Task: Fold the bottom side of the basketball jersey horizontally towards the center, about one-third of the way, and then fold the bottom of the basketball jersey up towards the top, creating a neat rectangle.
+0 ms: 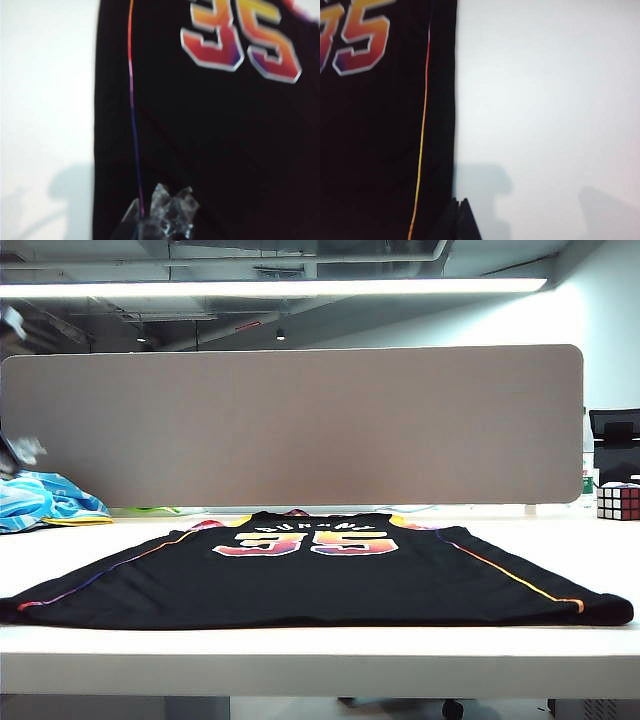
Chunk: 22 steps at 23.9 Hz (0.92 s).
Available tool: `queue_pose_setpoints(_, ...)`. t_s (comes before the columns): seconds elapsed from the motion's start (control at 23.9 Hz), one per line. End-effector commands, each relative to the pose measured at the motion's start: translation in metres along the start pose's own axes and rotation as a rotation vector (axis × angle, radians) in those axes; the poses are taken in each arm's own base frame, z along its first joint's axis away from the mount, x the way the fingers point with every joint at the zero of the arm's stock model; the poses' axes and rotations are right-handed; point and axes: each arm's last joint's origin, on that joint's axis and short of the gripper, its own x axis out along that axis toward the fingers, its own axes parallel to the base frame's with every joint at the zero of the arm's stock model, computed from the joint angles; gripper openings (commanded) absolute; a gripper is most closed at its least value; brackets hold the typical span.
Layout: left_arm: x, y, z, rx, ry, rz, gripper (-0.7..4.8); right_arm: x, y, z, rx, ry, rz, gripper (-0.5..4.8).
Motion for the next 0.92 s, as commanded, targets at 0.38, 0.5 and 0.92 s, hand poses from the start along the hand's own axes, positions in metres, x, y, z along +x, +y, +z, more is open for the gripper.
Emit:
queue_pose_setpoints(0.38, 0.03, 0.046, -0.001, -0.145, 0.199, -0.082, 1.1, 0.067, -0.01, -0.008, 0.079, 0.382, 0.167, 1.57)
queue_pose_setpoints(0.5, 0.032, 0.052, -0.004, -0.182, 0.228, -0.099, 1.27, 0.077, -0.013, -0.013, 0.095, 0.428, 0.16, 1.94)
queue_pose_setpoints(0.92, 0.053, 0.065, -0.022, -0.267, 0.369, -0.074, 2.47, 0.099, -0.017, -0.024, 0.149, 0.524, 0.217, 2.45)
